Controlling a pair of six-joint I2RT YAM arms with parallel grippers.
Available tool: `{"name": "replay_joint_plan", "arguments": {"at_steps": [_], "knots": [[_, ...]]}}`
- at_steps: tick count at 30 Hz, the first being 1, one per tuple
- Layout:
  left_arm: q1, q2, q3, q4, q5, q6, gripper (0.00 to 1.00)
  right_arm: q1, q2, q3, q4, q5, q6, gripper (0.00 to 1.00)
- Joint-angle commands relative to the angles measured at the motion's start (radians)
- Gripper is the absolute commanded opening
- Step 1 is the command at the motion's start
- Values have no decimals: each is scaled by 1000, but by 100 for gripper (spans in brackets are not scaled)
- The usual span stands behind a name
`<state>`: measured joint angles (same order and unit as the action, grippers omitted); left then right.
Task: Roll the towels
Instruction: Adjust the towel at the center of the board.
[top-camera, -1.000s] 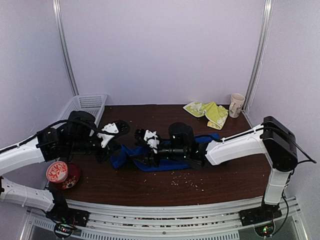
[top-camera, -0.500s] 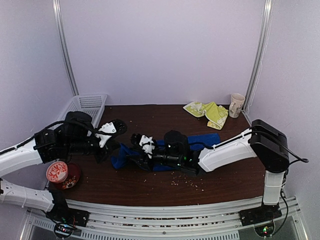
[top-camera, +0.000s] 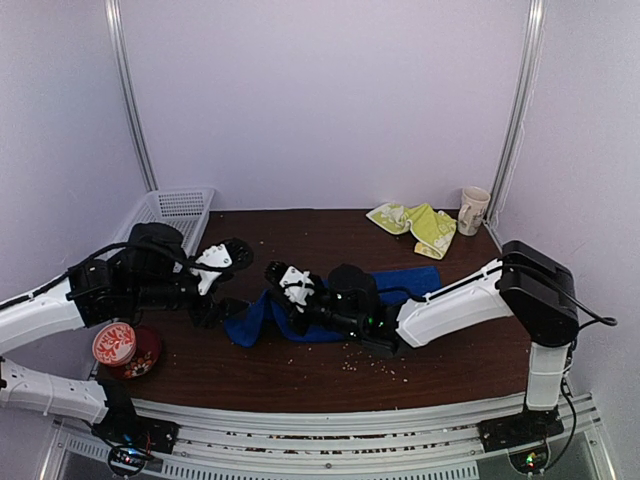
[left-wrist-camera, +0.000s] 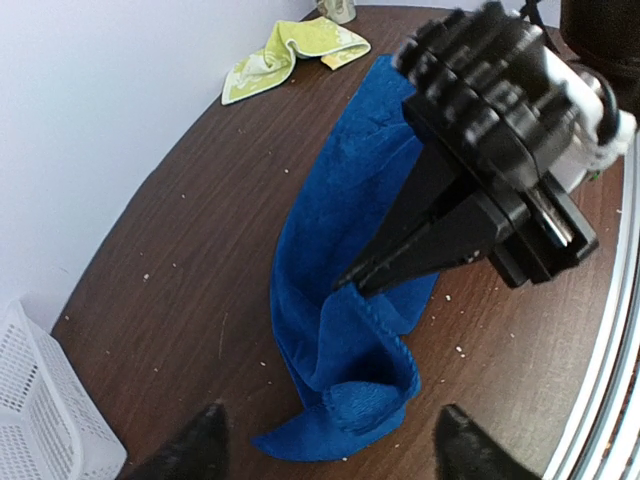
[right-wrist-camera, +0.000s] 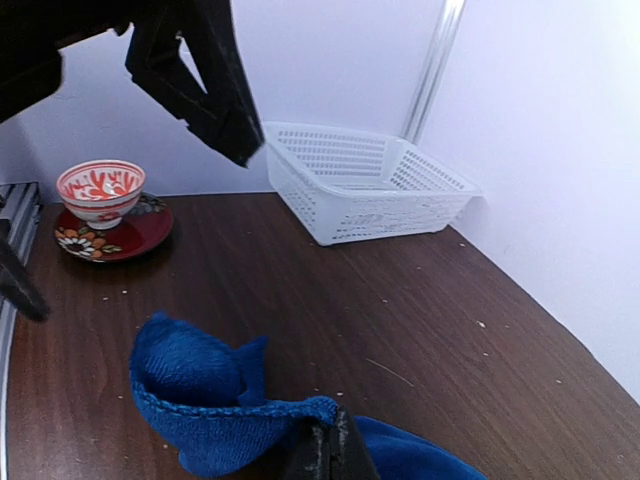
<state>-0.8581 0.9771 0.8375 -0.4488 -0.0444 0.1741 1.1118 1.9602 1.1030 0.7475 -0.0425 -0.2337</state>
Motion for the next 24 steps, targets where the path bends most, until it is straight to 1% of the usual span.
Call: {"name": "replay_joint_plan", "arguments": {"at_steps": [1,2,3,6,10,15,17,20,22,24], "knots": [[-1,-51,-17,61,21,-7,90,4,-90,-65,100,162,-59,0],[-1,-58,-19,66,26,-7,96,3,-99,-74,107,171,-62,0],[-1,-63,-20,69,31,-7,98,5,-105,-80,109,176,-64,0],[-1,-54,-15,71,33,-8,98,4,-122,-87,113,188,-62,0],[-1,9,11,69,32,9,98,4,-142,-118,147,181,-59,0],[-1,86,81,82,14,127,96,3,-156,-163,186,150,-94,0],[-2,88,74,130,8,192,94,1,-156,-171,188,144,-106,0],[2,54,-11,254,59,311,95,-3,-159,-178,188,140,-109,0],[23,29,-81,351,109,371,96,-5,-170,-189,193,136,-111,0],[62,32,-105,386,182,401,96,-7,-178,-199,194,132,-118,0]]}}
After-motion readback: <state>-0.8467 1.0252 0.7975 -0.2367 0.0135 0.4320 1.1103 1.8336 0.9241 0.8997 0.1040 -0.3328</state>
